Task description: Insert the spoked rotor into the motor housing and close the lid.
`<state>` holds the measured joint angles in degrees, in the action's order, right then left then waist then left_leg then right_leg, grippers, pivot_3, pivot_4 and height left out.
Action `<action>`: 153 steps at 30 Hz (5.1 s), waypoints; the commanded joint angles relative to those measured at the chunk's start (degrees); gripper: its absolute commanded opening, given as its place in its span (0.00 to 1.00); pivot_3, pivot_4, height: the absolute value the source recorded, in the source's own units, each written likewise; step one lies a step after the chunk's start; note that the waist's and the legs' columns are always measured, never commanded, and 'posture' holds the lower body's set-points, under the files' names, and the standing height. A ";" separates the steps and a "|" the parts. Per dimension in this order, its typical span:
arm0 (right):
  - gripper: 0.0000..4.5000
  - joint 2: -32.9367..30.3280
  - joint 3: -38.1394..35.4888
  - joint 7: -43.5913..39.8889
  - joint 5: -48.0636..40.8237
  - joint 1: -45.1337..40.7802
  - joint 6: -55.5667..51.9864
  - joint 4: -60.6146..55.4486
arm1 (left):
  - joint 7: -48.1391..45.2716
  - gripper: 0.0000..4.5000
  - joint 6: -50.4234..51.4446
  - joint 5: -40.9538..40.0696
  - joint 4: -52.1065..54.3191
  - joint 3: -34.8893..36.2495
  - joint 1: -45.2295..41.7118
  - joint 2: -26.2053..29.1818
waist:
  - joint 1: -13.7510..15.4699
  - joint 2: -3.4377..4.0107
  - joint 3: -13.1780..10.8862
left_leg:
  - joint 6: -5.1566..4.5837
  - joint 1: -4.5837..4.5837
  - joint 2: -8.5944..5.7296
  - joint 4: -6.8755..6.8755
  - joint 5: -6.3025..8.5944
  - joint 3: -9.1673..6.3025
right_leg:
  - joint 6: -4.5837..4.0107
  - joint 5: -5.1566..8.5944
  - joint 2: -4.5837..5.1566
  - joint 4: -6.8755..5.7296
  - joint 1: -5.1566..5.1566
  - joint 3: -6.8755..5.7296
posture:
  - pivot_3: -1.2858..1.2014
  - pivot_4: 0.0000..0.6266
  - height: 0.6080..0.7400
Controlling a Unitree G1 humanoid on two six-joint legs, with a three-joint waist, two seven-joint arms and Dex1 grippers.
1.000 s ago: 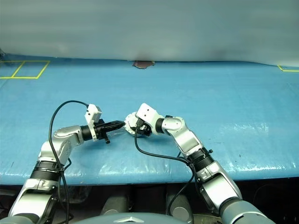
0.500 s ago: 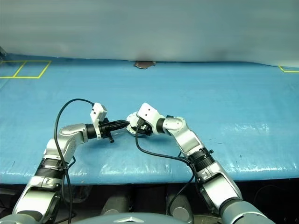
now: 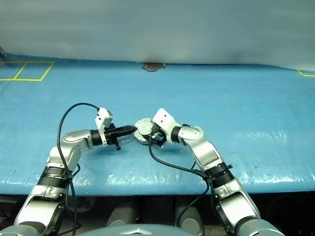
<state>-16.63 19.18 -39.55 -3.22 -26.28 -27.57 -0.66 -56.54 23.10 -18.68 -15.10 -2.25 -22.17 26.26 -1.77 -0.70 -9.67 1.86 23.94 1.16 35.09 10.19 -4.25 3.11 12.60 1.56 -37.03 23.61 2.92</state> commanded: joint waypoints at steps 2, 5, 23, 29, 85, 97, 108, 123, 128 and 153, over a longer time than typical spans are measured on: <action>0.99 0.11 -3.76 1.13 -2.91 1.12 -2.02 -9.20 | 0.20 0.00 0.55 0.38 -0.82 -0.50 0.63 -0.34 | 0.03 0.00 0.00 | 0.00 0.05 0.00 -0.04 0.01 -0.01 | 0.00 0.00 -0.01 0.01 0.05 -0.01 | 0.52 0.24 1.00; 0.99 1.81 -7.00 3.26 -6.00 2.65 -5.15 -12.58 | -0.19 0.00 0.51 0.10 -0.78 -0.32 0.64 -0.47 | 0.05 0.00 0.00 | -0.01 0.07 0.01 -0.08 0.05 -0.05 | 0.00 0.00 -0.03 0.07 0.05 -0.04 | 0.52 0.24 1.00; 0.99 10.84 -20.35 13.17 -21.30 13.43 -22.57 -10.85 | 0.05 0.00 -0.25 -0.69 0.16 1.32 1.25 -1.41 | -0.32 -0.01 -0.02 | -0.02 0.10 0.05 -0.04 0.08 -0.01 | 0.01 -0.01 -0.05 0.12 0.04 -0.02 | 0.52 0.24 1.00; 0.99 15.27 -25.48 15.57 -27.88 11.90 -26.82 -7.63 | 0.38 0.00 -0.41 -0.77 0.52 1.65 1.72 -1.34 | -0.35 -0.01 -0.02 | -0.03 0.10 0.05 -0.08 0.09 -0.02 | 0.00 -0.01 -0.07 0.12 0.04 -0.02 | 0.52 0.24 1.00; 0.27 26.63 -27.97 27.12 -48.92 10.49 -28.62 5.33 | 4.75 0.00 -1.51 -1.57 2.35 3.50 3.99 -2.12 | -1.73 0.05 0.02 | -0.06 -0.05 0.14 -0.04 0.11 0.04 | 0.02 -0.02 -0.19 0.06 -0.08 0.07 | 0.52 0.24 1.00; 0.27 25.13 -25.74 27.78 -48.44 10.78 -27.85 4.92 | 4.71 0.00 -1.93 -1.63 1.98 3.53 3.73 -2.05 | -1.76 0.05 0.02 | -0.07 -0.05 0.13 -0.03 0.11 0.08 | 0.05 -0.04 -0.19 0.06 -0.07 0.10 | 0.52 0.24 1.00; 0.27 25.15 -25.41 27.59 -48.23 11.91 -28.33 5.95 | 5.31 0.00 -2.22 -1.57 2.08 3.66 3.94 -2.36 | -1.90 0.06 0.02 | -0.07 -0.06 0.14 -0.03 0.11 0.09 | 0.05 -0.04 -0.19 0.05 -0.07 0.11 | 0.52 0.24 1.00; 0.27 26.01 -35.24 31.41 -62.64 11.54 -26.29 4.39 | 9.96 0.00 7.54 -15.95 3.65 15.24 1.32 -6.88 | -1.66 0.05 -0.01 | -0.08 0.28 0.10 0.00 0.11 -0.02 | 0.25 -0.17 -0.23 0.09 0.14 0.09 | 0.52 0.24 1.00; 0.27 25.38 -36.89 32.92 -65.04 10.86 -25.10 3.56 | 10.15 0.00 9.24 -18.47 3.83 16.85 1.18 -7.05 | -1.76 0.05 -0.02 | -0.09 0.29 0.09 0.01 0.11 -0.01 | 0.24 -0.16 -0.23 0.11 0.15 0.10 | 0.52 0.24 1.00; 0.27 25.92 -32.38 39.02 -80.33 5.76 -22.11 -6.00 | 16.87 0.99 33.97 -45.59 2.40 27.17 1.25 -12.61 | -2.02 0.07 -0.07 | -0.10 0.54 0.11 0.09 0.11 -0.13 | 0.38 -0.26 -0.28 0.10 0.29 0.03 | 0.52 0.24 1.00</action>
<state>7.90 -14.11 0.33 -80.94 -19.75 -50.14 -3.41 -40.13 55.90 -61.32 -13.33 23.28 -19.81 14.01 -3.79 -0.63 -9.74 1.76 24.47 1.27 35.18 10.31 -4.39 3.48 12.34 1.28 -36.93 23.89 2.95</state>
